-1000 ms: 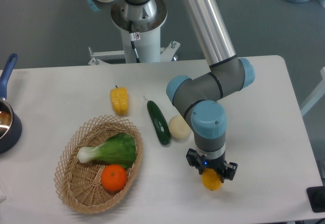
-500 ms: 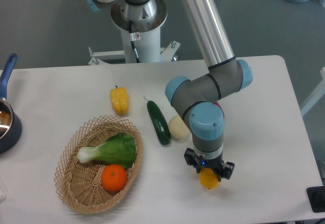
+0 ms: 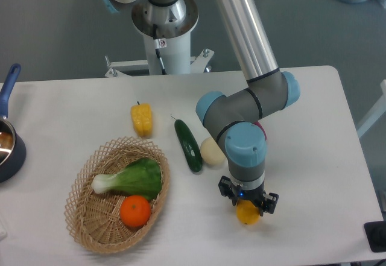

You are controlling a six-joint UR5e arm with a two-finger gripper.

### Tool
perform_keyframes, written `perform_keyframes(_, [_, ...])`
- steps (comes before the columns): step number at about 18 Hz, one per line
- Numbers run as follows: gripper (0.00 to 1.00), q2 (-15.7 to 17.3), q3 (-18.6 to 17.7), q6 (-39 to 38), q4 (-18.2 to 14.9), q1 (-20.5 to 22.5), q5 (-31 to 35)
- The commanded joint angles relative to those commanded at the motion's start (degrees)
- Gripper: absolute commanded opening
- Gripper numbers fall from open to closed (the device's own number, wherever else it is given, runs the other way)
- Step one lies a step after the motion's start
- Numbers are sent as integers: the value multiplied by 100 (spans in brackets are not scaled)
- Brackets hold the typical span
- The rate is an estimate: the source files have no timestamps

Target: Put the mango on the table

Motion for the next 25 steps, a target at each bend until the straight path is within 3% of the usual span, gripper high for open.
perform_keyframes(5, [100,702,254,-9,-9,-158,0])
perform_keyframes(10, [100,1002,870,43,-88,-334,27])
perform_keyframes(12, [100,1274,870,183,-402,-264,9])
perform_keyframes(15, [100,1573,818,1113,-1193,33,-35])
perform_keyframes(19, [100,1916,730,2177,-1880,482,-333])
perform_keyframes(22, [100,2092,616,3038,-2144,684,-343])
perform_keyframes(25, [100,2233,466,3366,-2153,799,-360])
